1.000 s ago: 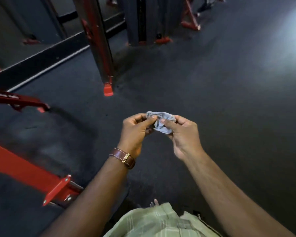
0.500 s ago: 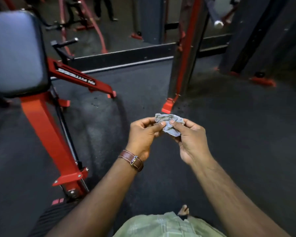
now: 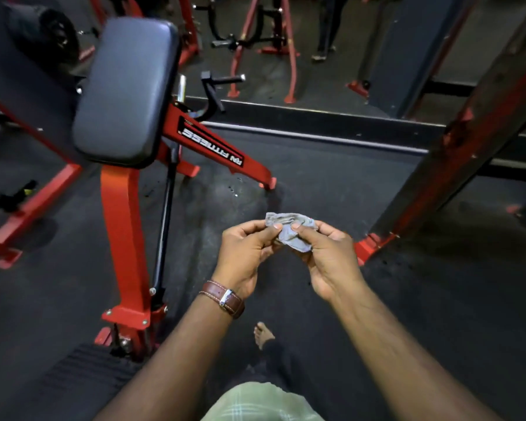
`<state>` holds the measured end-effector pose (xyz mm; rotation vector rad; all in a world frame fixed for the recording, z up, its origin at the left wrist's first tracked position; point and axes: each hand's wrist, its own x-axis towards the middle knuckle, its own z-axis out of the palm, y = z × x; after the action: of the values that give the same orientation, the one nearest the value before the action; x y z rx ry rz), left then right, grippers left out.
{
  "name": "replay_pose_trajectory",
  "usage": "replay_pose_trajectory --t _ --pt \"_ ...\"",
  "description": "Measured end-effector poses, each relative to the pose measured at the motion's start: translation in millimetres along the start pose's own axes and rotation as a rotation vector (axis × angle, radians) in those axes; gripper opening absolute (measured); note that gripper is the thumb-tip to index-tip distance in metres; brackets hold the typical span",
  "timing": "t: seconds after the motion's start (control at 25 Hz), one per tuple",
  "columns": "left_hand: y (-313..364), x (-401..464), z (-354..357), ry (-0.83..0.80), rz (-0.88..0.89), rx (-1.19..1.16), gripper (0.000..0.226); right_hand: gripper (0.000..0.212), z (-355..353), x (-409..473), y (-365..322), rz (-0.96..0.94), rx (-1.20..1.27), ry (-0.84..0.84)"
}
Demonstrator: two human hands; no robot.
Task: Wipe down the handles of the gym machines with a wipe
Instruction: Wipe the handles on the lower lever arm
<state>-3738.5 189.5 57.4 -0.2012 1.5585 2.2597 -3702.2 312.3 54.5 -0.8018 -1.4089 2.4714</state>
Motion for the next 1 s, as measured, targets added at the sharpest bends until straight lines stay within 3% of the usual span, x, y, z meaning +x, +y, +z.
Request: replay_pose_trajectory --t 0.56,1.0 --pt "106.4 356.7 60.4 0.115 -0.033 -0.001 0.013 0.015 118.5 359.1 -90.0 0.110 0.006 -0.076" --pt "179.2 649.0 121.6 0.390 -0.016 -0.229 0.009 0.025 211.5 661.5 -169.5 0.197 -0.142 -0.356"
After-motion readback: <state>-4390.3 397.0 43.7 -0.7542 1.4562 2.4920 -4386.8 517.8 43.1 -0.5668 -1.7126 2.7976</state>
